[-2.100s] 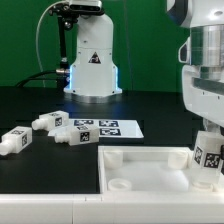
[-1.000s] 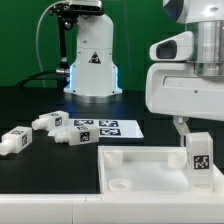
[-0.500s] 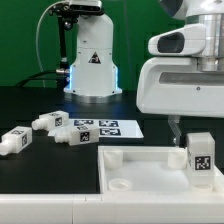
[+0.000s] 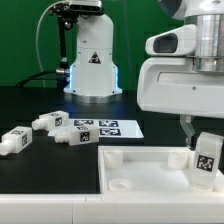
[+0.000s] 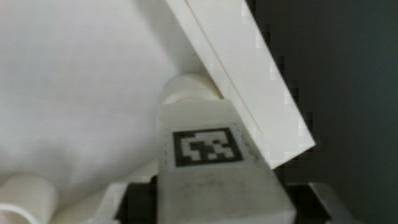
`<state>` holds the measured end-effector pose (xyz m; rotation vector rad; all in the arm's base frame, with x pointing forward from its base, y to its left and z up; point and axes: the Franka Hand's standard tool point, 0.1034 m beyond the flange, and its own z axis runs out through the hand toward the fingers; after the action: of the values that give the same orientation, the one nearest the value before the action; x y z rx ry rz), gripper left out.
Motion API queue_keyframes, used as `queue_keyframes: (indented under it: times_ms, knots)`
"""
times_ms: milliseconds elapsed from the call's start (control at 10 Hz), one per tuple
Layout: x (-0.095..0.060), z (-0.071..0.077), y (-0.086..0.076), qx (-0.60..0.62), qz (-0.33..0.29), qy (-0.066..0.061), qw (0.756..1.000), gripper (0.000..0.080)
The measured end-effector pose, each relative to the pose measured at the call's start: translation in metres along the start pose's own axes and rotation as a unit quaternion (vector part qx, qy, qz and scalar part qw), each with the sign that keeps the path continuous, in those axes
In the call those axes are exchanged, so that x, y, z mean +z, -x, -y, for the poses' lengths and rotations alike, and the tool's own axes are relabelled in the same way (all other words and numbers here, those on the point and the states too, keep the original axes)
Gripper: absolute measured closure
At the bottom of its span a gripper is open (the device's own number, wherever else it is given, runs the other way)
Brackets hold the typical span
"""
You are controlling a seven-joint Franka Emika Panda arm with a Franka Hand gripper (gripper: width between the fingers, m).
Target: Assemble square table
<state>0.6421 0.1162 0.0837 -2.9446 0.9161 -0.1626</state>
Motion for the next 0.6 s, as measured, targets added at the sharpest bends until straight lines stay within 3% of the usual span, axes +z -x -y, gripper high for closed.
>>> queue_keyframes:
  times_ms: [200, 600]
  knots:
    - [0.0016, -0.0003, 0.0046, 0.174, -0.001, 0.006, 0.985, 0.0504]
    - [0.0031, 0.0012, 0.0063, 0.447, 0.006, -0.032, 0.894, 0.0505]
